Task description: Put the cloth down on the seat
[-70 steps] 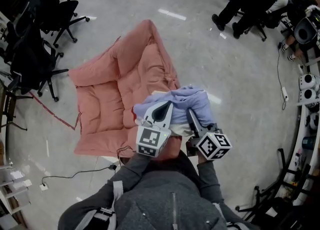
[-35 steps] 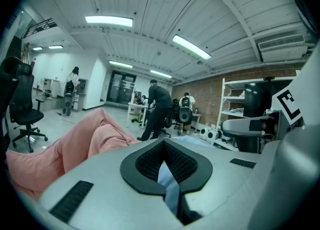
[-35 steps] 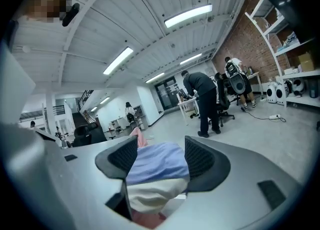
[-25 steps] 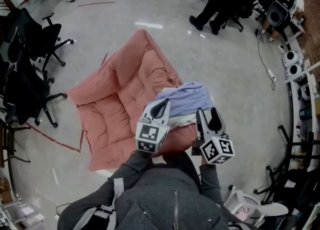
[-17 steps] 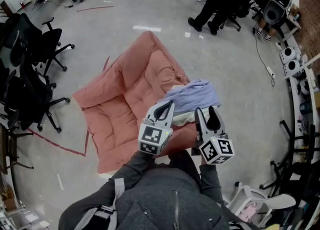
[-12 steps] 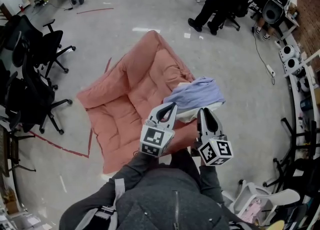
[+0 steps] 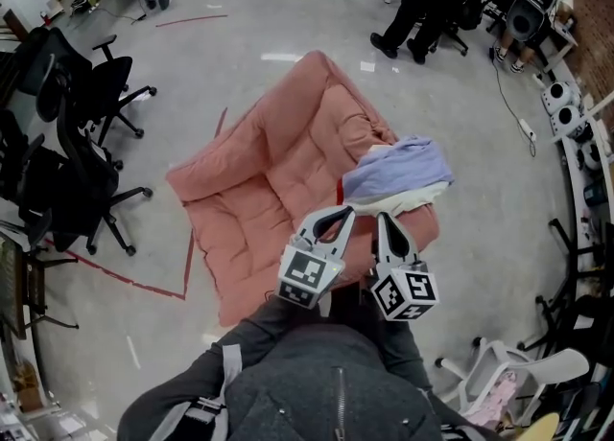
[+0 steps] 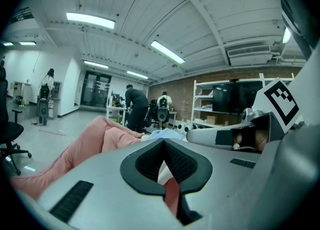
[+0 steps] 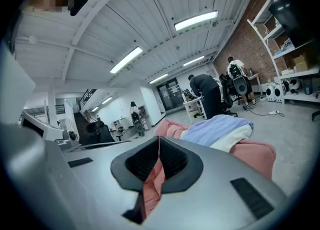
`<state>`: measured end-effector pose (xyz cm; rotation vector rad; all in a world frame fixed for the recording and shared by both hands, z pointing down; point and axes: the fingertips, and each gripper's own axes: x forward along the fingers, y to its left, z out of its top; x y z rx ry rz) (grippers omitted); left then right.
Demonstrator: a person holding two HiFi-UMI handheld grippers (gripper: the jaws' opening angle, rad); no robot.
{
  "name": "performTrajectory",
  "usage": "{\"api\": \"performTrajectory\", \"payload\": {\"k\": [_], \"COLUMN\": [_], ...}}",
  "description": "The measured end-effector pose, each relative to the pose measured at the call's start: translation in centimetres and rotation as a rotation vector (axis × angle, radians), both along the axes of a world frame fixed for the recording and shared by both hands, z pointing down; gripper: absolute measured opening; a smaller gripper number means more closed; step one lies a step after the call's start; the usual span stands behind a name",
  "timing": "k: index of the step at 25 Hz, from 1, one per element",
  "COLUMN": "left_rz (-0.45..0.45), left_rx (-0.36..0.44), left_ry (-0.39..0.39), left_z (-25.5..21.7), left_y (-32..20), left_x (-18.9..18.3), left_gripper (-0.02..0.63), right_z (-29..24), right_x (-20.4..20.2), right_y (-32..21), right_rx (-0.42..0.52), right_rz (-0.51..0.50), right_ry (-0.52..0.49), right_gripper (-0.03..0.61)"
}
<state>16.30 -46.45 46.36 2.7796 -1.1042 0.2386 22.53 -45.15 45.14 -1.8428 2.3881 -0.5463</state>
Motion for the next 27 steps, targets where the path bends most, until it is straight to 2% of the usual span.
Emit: {"api": "performTrajectory", "payload": {"k": [11,16,21,27], "left_rz": [-0.001,-0.008,-0.005,-0.011], "left_rx": [0.014,0.044,0.056,0.044], "left_ry": [-0.01,-0.023,-0.002,-0.005], "left_z": [-0.1,-0.8,-1.3,-1.1], "left_y": [1.7,2.0,2.5,2.9], "left_x": [-1.8,-2.3,-2.3,-3.1], "left_gripper": [0.008,0.008,0.008,0.008], "right_z": [0.2,0.0,-0.2,0.2], "right_x": [-2.5,-3.8,-4.5,-5.2], "right_y": [1.5,1.8,2.3,2.7], "right_rx": [0.019,0.027,0.028,0.012], "right_rz": [-0.028,-0.061,-0.081,-0.089], "right_ry": [0.016,0.017,0.01,0.006], "right_gripper": [0.012,0.012,0.011,0.011]}}
